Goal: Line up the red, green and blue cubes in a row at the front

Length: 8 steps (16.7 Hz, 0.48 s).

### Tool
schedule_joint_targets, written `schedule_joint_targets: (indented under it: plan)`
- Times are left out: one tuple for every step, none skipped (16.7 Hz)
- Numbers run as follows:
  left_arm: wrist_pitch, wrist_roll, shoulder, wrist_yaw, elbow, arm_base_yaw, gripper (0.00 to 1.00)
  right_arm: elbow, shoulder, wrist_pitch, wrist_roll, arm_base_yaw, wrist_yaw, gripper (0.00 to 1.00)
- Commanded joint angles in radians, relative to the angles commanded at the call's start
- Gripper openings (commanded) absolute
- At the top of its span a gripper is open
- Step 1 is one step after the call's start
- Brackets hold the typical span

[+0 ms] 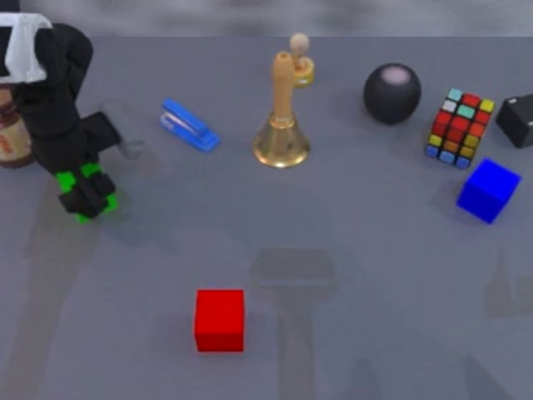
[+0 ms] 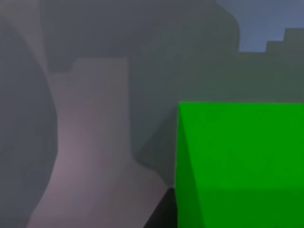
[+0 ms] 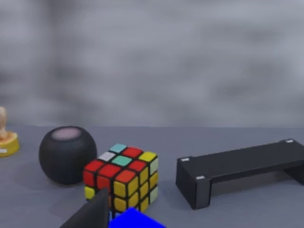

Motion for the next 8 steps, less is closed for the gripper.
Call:
schedule_joint_targets:
  plan:
    - [0.000,0.001,-0.002,0.000,-0.001,0.001,0.00,0.000,0.000,0.000,0.000,0.000,0.000,1.00]
    - [-0.004,0.002,-0.003,0.000,0.003,0.001,0.00,0.000,0.000,0.000,0.000,0.000,0.000,1.00]
    - [-0.018,0.005,-0.007,0.000,0.015,0.000,0.00,0.000,0.000,0.000,0.000,0.000,0.000,1.00]
    - [-0.042,0.006,-0.014,0.001,0.033,0.001,0.00,0.000,0.000,0.000,0.000,0.000,0.000,1.00]
    - [-0.077,0.006,-0.025,0.001,0.054,0.004,0.00,0.000,0.000,0.000,0.000,0.000,0.000,1.00]
    - [-0.119,0.004,-0.037,0.001,0.078,0.008,0.00,0.000,0.000,0.000,0.000,0.000,0.000,1.00]
    - [-0.162,0.003,-0.050,0.001,0.102,0.012,0.00,0.000,0.000,0.000,0.000,0.000,0.000,1.00]
    - [-0.196,0.001,-0.063,0.000,0.124,0.016,0.00,0.000,0.000,0.000,0.000,0.000,0.000,1.00]
